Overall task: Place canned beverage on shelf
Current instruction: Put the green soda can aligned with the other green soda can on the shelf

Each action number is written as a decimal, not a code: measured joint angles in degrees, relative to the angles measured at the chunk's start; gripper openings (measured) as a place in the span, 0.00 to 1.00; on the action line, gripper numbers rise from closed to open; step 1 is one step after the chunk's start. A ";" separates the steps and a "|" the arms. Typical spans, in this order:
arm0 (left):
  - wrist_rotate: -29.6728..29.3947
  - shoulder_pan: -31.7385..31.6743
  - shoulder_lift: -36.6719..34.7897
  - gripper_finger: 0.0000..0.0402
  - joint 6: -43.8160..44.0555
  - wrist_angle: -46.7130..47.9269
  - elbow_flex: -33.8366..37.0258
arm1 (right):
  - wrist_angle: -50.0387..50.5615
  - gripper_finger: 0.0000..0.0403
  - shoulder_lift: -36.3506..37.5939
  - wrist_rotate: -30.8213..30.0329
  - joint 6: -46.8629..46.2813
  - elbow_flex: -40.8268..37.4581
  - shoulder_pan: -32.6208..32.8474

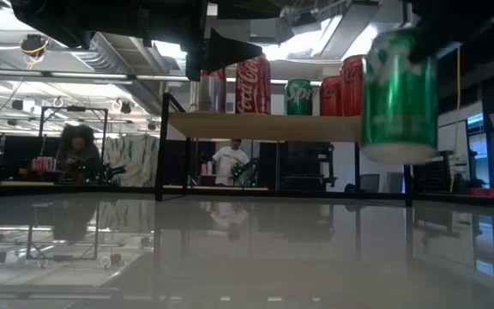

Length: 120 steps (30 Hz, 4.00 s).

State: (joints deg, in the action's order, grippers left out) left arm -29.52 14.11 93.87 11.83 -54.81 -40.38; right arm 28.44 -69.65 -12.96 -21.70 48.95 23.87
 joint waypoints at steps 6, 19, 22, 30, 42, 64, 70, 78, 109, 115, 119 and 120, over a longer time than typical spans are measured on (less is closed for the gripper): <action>0.00 -0.02 0.02 0.81 -0.02 0.00 0.00 | 4.23 0.73 0.00 6.17 4.09 6.70 -5.92; 0.00 0.00 0.02 0.81 -0.02 0.00 0.00 | 19.45 0.73 0.04 8.09 17.52 25.99 -19.18; 0.00 -0.02 0.00 0.81 -0.02 0.00 0.00 | 21.58 0.73 0.05 8.07 20.74 29.50 -22.91; 0.00 0.00 0.00 0.81 -0.02 0.02 0.00 | 23.16 0.73 -3.02 14.86 28.59 35.17 -33.94; 0.01 0.00 0.01 0.81 -0.02 0.35 0.00 | 27.45 0.73 -12.35 23.78 39.13 41.63 -46.57; 0.02 0.00 0.00 0.81 -0.02 0.37 0.00 | 28.71 0.73 -18.36 27.63 42.93 41.95 -51.68; 0.00 0.00 0.02 0.81 -0.02 0.35 0.00 | 28.79 0.73 -18.36 27.63 43.31 41.95 -51.68; 0.02 0.00 0.00 0.81 -0.02 0.35 0.00 | 28.41 0.73 -18.38 27.67 44.51 40.39 -51.66; 0.02 0.01 0.00 0.81 -0.01 0.36 0.00 | 27.98 0.88 -18.38 27.61 44.40 40.13 -51.64; 0.01 0.01 0.00 0.81 -0.01 0.36 0.00 | 28.22 0.88 -18.39 27.61 44.42 40.13 -51.64; 0.01 0.01 0.00 0.81 0.00 0.37 0.00 | 28.35 0.88 -18.40 27.61 44.49 40.13 -51.64; 0.00 0.01 0.01 0.81 -0.01 0.37 0.00 | 28.35 0.88 -18.40 27.61 44.48 40.13 -51.64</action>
State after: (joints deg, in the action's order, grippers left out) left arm -29.52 14.11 93.88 11.83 -54.43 -40.38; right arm 56.80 -88.05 14.66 22.78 89.08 -27.77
